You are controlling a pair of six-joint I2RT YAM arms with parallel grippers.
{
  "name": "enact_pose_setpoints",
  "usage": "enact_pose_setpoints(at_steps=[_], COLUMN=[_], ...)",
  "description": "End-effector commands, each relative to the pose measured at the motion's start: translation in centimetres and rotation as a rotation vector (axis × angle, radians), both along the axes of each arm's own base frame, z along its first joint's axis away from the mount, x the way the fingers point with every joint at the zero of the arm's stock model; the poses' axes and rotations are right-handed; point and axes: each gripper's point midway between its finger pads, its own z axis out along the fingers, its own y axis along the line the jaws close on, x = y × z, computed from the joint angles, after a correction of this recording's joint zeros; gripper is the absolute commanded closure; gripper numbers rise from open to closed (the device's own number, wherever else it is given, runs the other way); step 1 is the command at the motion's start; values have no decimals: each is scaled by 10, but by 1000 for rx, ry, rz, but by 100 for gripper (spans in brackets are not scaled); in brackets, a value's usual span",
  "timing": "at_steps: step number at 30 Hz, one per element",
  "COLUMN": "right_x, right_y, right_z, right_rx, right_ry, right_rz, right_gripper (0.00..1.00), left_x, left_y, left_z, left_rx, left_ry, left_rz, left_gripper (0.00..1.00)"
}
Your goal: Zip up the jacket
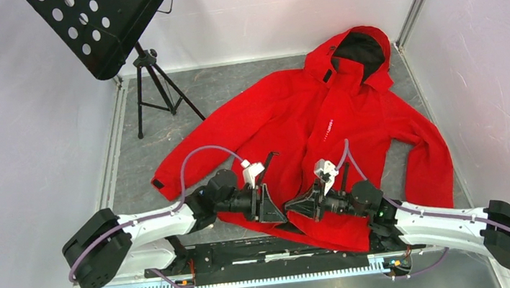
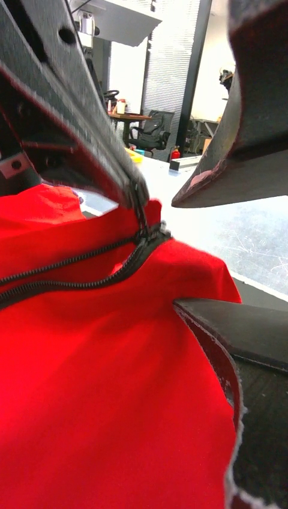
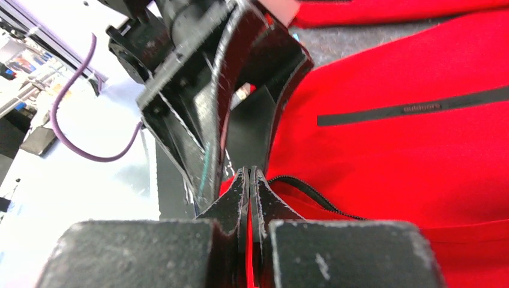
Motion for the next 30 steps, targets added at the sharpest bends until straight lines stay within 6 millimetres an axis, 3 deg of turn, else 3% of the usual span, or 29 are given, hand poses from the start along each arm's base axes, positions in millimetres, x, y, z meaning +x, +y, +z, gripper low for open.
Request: enact_pose_setpoints(at_steps=[1, 8, 13, 15, 16, 18, 23, 27, 30], right_x=[-2, -5, -7, -7, -7, -7, 7, 22, 32], right_y=[-7, -6, -8, -8, -8, -9, -13, -14, -18], right_z=[4, 4, -1, -2, -2, -1, 0, -4, -3], right_rx=[74, 76, 73, 72, 72, 78, 65, 7, -1], right_ry=[-30, -21, -11, -8, -6, -8, -29, -25, -62], right_rz=[-9, 8, 9, 11, 11, 6, -72, -145, -197], right_gripper=[100, 100, 100, 100, 100, 100, 100, 100, 100], left_x=[2, 6, 9, 8, 7, 6, -4, -13, -19], left_y=[-10, -19, -25, -26, -26, -25, -10, 15, 27], left_z=[11, 20, 23, 24, 23, 15, -16, -44, -52], left_rx=[-41, -98, -149, -173, -173, -141, 0, 184, 246], left_ry=[-21, -10, 21, 40, 48, 66, 50, -16, -42], left_rz=[-9, 5, 27, 29, 29, 22, -27, -94, -140], left_gripper=[37, 38, 45, 51, 59, 75, 98, 98, 98])
